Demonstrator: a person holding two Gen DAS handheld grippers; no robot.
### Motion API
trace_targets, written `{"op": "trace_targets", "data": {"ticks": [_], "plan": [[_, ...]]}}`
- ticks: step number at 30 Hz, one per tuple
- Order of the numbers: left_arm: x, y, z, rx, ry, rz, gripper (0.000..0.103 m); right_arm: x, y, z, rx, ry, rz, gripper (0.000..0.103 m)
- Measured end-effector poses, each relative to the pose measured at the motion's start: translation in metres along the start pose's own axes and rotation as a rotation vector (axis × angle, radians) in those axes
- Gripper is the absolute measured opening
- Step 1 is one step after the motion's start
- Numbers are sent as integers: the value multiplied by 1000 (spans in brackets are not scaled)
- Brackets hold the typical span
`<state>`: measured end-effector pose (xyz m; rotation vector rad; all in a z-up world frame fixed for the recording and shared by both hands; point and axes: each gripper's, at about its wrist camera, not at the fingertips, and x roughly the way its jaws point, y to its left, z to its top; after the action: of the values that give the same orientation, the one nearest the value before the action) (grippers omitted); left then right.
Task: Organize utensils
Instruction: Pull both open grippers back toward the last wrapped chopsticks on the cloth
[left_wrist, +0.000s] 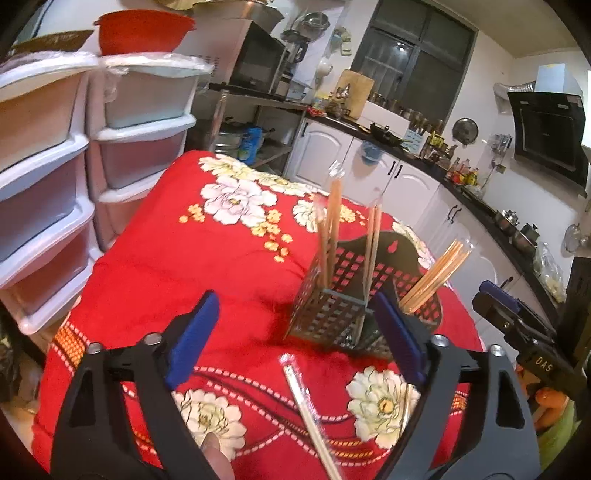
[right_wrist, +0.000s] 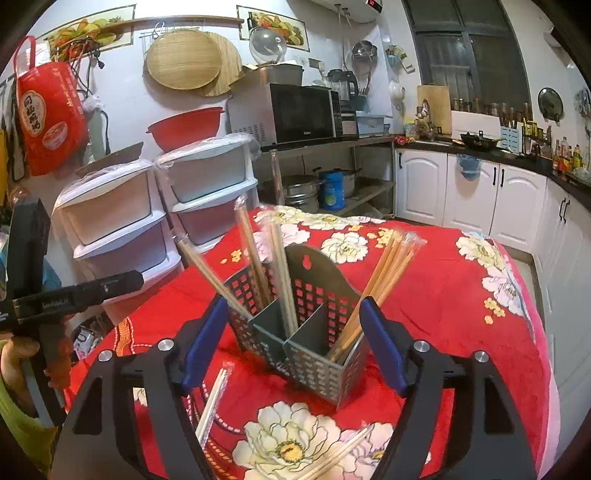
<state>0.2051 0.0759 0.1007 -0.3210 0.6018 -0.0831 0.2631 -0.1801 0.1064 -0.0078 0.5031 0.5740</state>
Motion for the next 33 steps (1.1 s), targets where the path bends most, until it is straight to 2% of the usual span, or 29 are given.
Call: {"op": "trace_targets", "data": {"ticks": [8, 17, 33], "plan": [[-5, 6, -21, -3, 16, 23, 90, -1, 8, -19, -8, 35, 7, 74], [1, 3, -42, -3, 40, 8, 91, -4, 5, -41, -4, 76, -31, 76], [23, -10, -79, 33, 128, -18, 91, -11, -7, -81, 30, 137, -100, 76]]}}
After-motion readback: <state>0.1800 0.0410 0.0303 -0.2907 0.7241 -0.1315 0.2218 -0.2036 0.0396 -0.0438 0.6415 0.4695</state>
